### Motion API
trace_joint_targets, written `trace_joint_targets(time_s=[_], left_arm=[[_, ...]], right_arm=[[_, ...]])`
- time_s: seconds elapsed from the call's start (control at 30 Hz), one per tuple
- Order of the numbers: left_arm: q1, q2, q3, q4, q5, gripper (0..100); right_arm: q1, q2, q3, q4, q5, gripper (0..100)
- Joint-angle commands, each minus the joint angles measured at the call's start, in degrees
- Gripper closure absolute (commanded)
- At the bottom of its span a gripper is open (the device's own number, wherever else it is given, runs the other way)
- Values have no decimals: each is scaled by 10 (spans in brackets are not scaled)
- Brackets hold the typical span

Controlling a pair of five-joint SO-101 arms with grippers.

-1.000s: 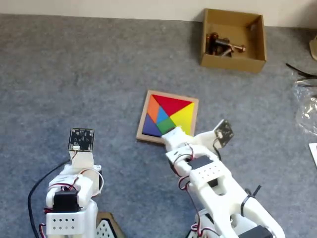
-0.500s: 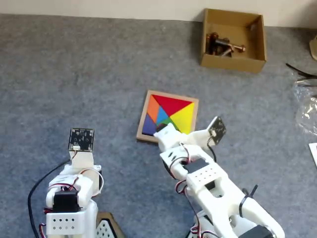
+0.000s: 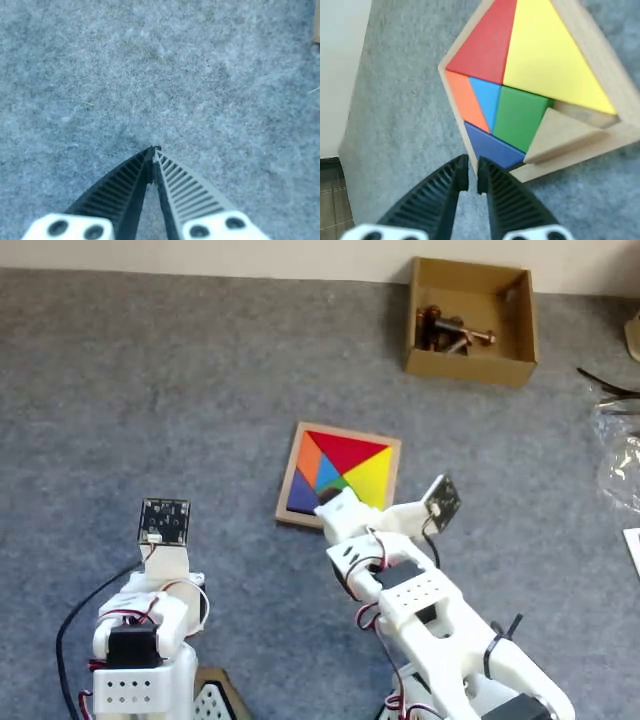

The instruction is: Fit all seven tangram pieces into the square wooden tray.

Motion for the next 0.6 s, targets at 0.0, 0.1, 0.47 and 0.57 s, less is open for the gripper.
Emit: trace_joint_targets(time_s=[0.0,0.1,0.47,0.57], left_arm=[[-7,-3,13,4,-4,993],[-7,-3,13,4,-4,993],[-7,-3,13,4,-4,993],[-7,-3,13,4,-4,993]], right_arm=[[8,-5,-3,-14,14,993],[8,-5,0,-14,18,994],[-61,-6,-3,44,231,994],[-62,-6,-6,102,330,994]])
